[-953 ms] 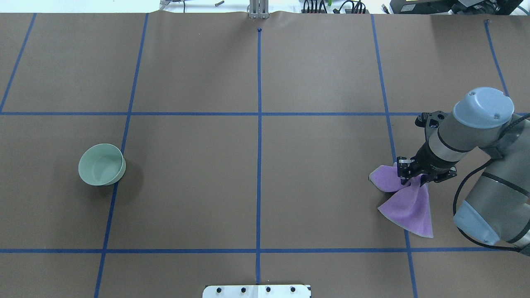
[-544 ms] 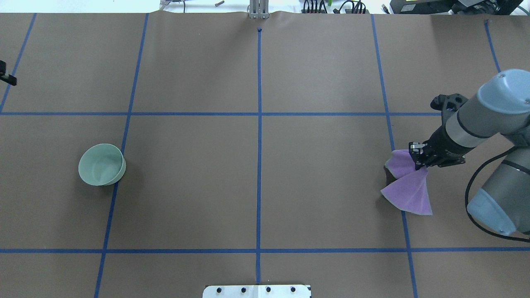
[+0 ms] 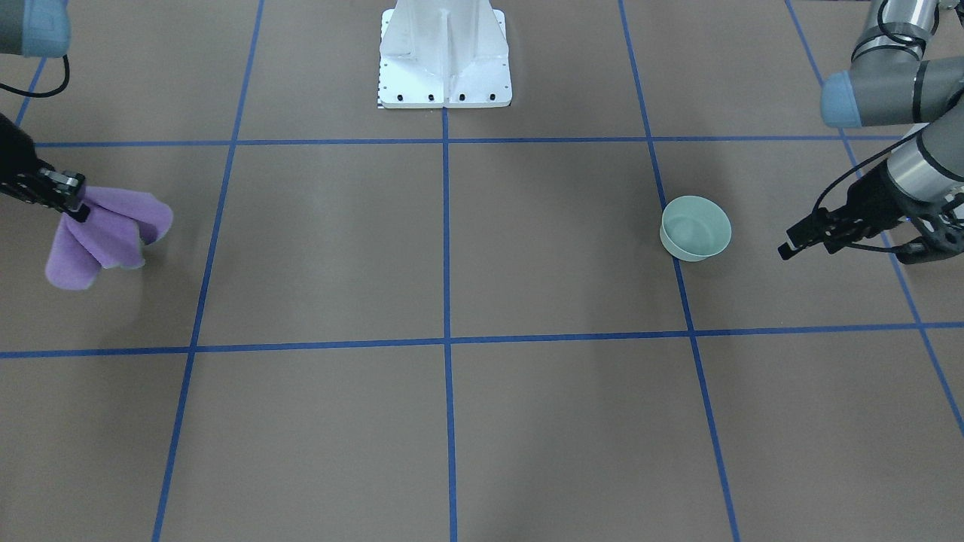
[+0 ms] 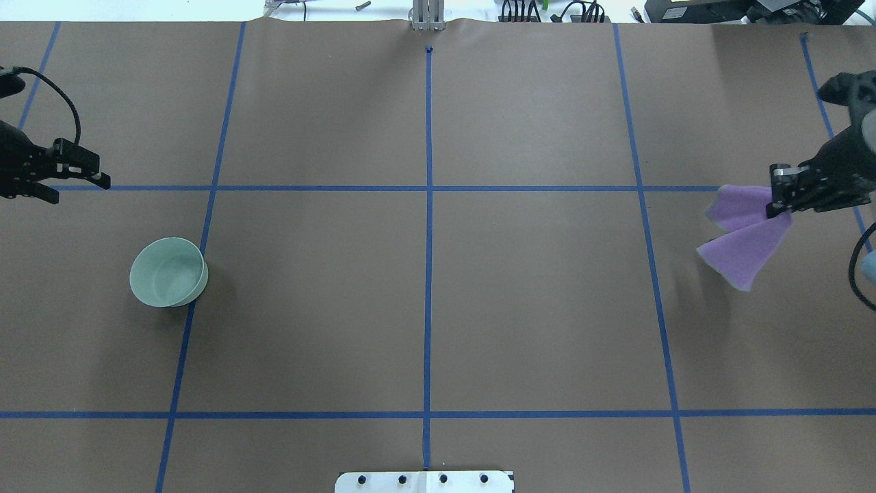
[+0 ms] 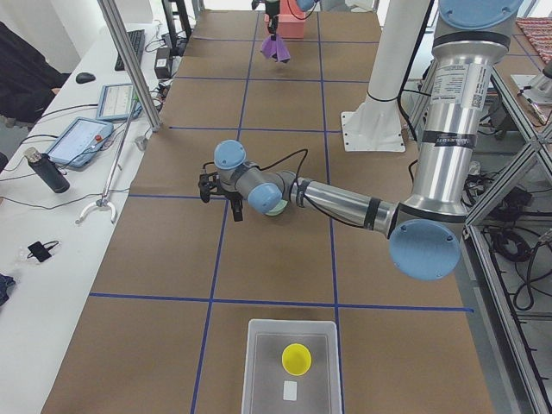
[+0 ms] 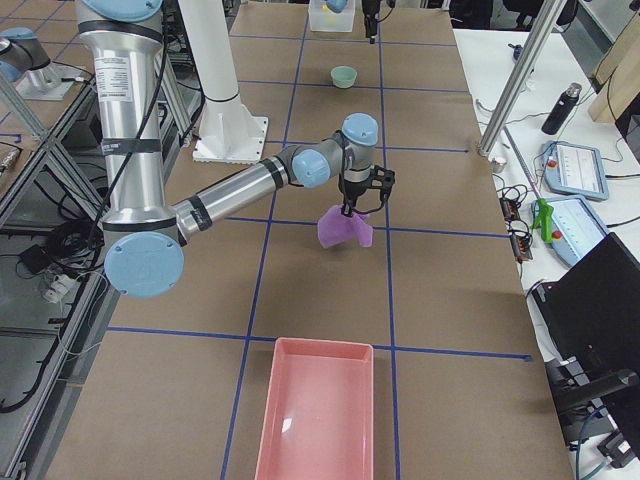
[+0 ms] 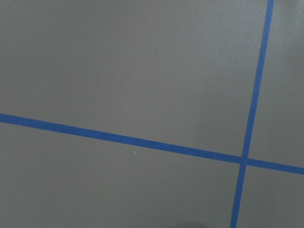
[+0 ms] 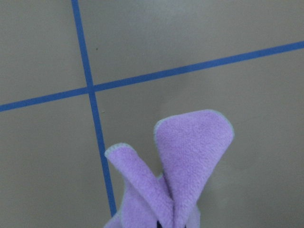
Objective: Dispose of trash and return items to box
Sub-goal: 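Lift the purple cloth toward the pink tray while the left gripper reaches the green cup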
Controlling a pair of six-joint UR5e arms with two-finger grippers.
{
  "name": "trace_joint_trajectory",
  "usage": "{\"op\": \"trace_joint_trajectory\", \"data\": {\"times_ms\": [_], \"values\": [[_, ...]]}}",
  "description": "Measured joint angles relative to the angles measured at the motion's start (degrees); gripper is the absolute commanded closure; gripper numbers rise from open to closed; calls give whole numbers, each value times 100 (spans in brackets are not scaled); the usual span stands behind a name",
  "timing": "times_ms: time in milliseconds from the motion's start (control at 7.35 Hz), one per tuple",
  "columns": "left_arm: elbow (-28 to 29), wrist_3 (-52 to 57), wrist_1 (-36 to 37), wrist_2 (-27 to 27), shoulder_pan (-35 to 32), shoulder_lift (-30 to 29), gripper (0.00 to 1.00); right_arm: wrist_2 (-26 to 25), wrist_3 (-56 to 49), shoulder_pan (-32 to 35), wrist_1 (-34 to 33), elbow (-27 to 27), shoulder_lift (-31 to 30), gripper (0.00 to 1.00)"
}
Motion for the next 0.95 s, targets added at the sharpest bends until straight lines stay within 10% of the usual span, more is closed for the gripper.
{"op": "trace_joint_trajectory", "data": {"times_ms": [544,953], "values": [[-320,-725,-470,578,1025,489,3,202,-2641,1499,-1708,38,111,100],[-241,-907,-566,771,1296,489,43,-150,-4345,2316,-2192,-308,81,100]]}}
